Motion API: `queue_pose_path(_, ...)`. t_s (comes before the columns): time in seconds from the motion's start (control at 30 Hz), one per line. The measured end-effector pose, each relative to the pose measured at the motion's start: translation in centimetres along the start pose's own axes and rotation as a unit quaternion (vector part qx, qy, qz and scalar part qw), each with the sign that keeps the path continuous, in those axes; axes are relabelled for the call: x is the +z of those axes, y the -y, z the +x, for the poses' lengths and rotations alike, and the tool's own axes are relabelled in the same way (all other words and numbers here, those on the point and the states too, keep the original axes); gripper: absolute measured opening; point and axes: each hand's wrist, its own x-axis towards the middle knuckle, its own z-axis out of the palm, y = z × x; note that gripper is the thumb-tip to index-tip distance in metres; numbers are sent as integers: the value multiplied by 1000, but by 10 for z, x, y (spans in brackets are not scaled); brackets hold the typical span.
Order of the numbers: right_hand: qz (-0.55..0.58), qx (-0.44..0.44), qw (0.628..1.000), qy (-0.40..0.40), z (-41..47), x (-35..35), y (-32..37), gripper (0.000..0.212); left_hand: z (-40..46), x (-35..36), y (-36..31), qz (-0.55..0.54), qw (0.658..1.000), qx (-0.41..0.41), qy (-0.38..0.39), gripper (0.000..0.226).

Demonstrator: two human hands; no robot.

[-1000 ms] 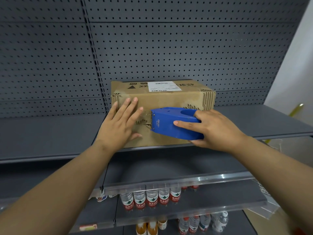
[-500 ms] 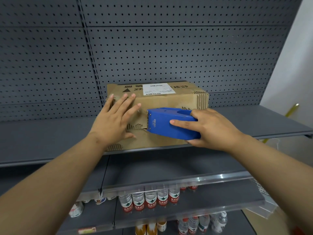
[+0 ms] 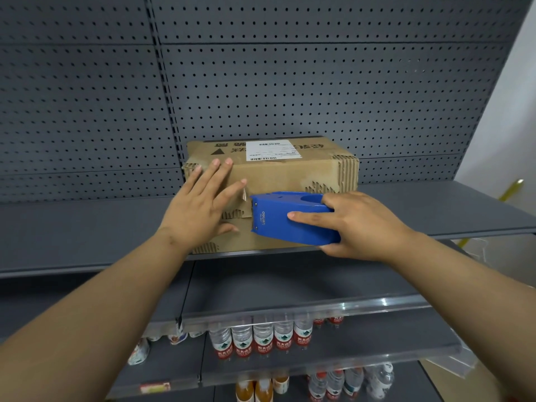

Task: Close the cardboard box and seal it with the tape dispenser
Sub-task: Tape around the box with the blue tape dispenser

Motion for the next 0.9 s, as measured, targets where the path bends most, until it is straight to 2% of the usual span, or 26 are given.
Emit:
queue_pose_path(0.27,-59,9,998,14,1,5,5,79,-3,0,0,-44,999,-24,2,94)
queue_pose_path(0.37,-58,14,998,15,2,8,6,80,-8,-2,0,-86,995,-46,-8,75)
queue_pose_path(0.53,-60,15,998,25,6,8,5,80,-23,-6,-13,-189,972,-136,-27,40)
queue_pose_path(0.6,-62,17,998,28,6,8,5,80,-26,-6,-21,-233,955,-183,-25,32)
queue_pose_path(0.73,-54,26,998,31,8,5,2,77,-25,-6,-32,-334,896,-289,-51,21)
queue_pose_path(0.9,-31,36,998,47,12,2,2,75,-21,-8,-37,-404,833,-372,-69,4)
